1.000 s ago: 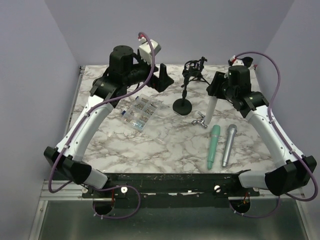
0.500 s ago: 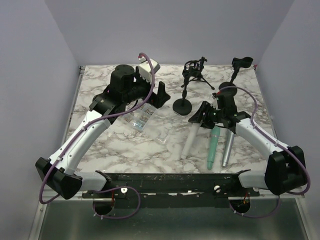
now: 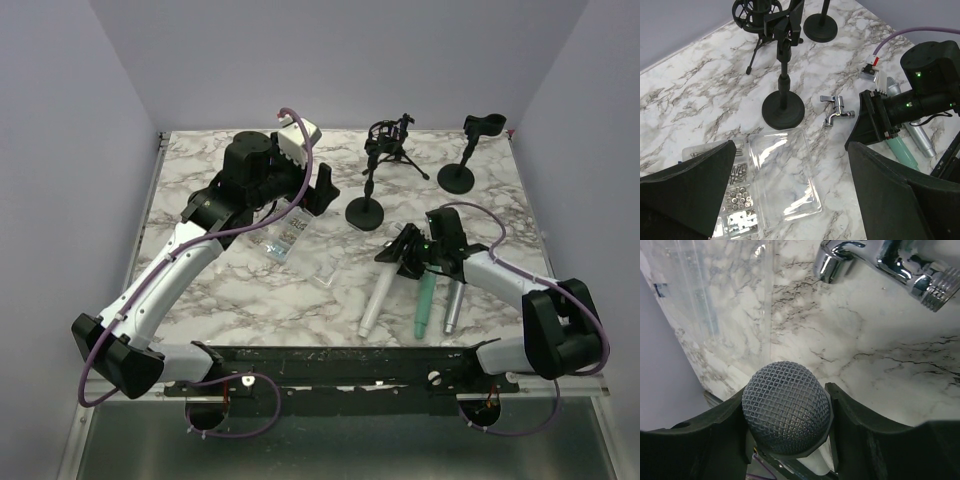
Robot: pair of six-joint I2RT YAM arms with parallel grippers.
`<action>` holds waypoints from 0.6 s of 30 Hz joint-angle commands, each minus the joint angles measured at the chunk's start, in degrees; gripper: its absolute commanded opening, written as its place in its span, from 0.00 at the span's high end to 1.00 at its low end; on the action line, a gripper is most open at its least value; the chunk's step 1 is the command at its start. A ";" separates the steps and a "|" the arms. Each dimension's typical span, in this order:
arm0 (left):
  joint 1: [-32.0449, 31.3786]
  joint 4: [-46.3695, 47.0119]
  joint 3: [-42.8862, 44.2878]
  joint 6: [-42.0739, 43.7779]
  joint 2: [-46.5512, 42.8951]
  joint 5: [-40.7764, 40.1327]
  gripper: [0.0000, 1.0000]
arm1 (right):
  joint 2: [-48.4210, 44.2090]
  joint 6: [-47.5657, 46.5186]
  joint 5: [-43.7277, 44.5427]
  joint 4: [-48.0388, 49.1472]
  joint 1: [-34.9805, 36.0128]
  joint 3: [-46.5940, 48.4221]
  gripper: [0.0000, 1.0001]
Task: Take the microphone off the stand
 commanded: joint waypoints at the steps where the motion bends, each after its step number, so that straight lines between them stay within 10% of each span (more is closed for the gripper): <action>1: -0.19 1.10 -0.47 0.04 0.62 -0.72 0.01 | 1.76 2.08 3.36 5.29 0.32 -2.54 0.89; 18: -0.20 1.09 -0.55 0.47 0.64 -1.16 0.01 | 4.54 4.32 9.11 14.94 0.54 -9.84 0.60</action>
